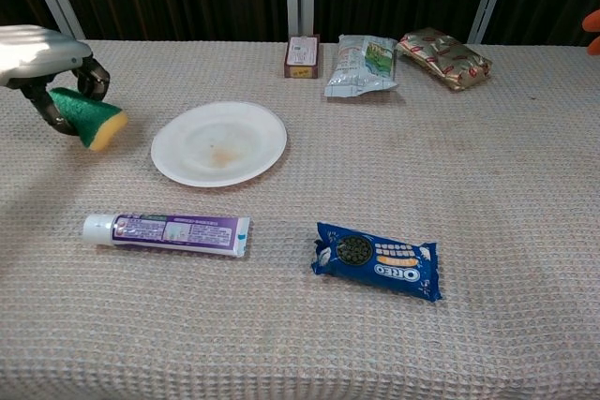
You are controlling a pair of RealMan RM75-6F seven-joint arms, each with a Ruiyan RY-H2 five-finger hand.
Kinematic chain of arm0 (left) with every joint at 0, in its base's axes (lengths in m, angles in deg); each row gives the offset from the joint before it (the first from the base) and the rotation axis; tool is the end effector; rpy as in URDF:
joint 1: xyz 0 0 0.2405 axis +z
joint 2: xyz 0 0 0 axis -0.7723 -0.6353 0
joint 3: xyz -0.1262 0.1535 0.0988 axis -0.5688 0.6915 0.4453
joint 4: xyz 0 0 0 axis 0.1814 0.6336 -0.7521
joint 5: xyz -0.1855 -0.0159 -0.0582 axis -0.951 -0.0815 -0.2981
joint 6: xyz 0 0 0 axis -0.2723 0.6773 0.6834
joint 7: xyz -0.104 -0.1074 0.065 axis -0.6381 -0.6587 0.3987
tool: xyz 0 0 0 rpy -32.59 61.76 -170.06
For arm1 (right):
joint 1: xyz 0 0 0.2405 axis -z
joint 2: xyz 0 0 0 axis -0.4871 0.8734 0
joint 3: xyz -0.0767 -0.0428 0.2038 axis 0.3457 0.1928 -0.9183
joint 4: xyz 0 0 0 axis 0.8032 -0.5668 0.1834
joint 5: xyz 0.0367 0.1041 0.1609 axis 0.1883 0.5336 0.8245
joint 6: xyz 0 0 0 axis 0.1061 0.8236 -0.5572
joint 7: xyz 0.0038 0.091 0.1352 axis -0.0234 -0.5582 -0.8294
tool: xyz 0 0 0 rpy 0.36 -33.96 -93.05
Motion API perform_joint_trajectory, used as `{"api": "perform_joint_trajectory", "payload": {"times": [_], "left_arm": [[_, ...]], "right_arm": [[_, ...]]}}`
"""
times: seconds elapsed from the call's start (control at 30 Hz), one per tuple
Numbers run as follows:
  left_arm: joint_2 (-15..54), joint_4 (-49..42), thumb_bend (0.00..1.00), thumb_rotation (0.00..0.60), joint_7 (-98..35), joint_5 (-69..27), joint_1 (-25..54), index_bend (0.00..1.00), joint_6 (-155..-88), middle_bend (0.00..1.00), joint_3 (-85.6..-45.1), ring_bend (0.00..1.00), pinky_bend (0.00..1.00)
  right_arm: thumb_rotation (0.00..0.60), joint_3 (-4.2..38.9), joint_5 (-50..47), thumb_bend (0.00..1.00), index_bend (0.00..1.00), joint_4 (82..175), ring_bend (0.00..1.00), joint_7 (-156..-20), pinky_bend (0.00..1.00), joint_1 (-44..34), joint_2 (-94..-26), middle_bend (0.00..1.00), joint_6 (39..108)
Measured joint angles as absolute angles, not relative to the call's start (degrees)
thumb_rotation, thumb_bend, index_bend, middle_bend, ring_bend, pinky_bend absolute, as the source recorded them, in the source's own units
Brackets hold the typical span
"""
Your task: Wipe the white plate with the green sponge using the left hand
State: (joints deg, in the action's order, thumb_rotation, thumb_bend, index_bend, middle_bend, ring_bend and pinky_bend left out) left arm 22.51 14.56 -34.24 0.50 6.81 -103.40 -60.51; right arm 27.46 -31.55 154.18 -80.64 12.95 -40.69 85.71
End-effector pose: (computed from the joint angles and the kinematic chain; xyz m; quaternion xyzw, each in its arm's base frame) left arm -0.2176 0.3895 0.0333 -0.7986 -0.2843 -0.2594 0.4628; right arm -0.2013 -0.2237 0.1107 0.7046 -0.3518 0.4082 0.4617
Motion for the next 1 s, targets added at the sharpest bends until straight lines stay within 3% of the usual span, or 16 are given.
{"api": "perform_joint_trajectory", "payload": {"times": [0.23,0.43,0.67,1.0], "left_arm": [[19.43,3.64,0.17,0.600,-17.31,-2.88,5.94,0.54,-104.14,0.53,-62.28,0.42,0.31],[19.57,-5.54,0.23,0.600,3.63,-13.75,2.25,0.54,-103.04,0.55,-65.05,0.43,0.33],[23.85,-9.16,0.26,0.600,27.17,-33.87,-5.81,0.54,-103.57,0.57,-65.95,0.48,0.35],[34.06,-10.84,0.28,0.600,50.25,-52.26,-17.86,0.54,-111.50,0.57,-62.62,0.48,0.36]], "right_arm": [[0.600,27.32,-31.53,0.26,0.13,153.11,0.00,-81.80,0.00,12.48,-41.13,0.18,84.77],[0.600,27.26,-31.56,0.26,0.13,152.46,0.00,-82.96,0.00,12.63,-40.85,0.18,84.99],[0.600,27.27,-31.25,0.26,0.13,151.29,0.00,-84.56,0.00,13.08,-40.58,0.18,85.36],[0.600,27.07,-31.03,0.26,0.13,150.23,0.00,-85.87,0.00,13.01,-40.79,0.18,85.06]]}}
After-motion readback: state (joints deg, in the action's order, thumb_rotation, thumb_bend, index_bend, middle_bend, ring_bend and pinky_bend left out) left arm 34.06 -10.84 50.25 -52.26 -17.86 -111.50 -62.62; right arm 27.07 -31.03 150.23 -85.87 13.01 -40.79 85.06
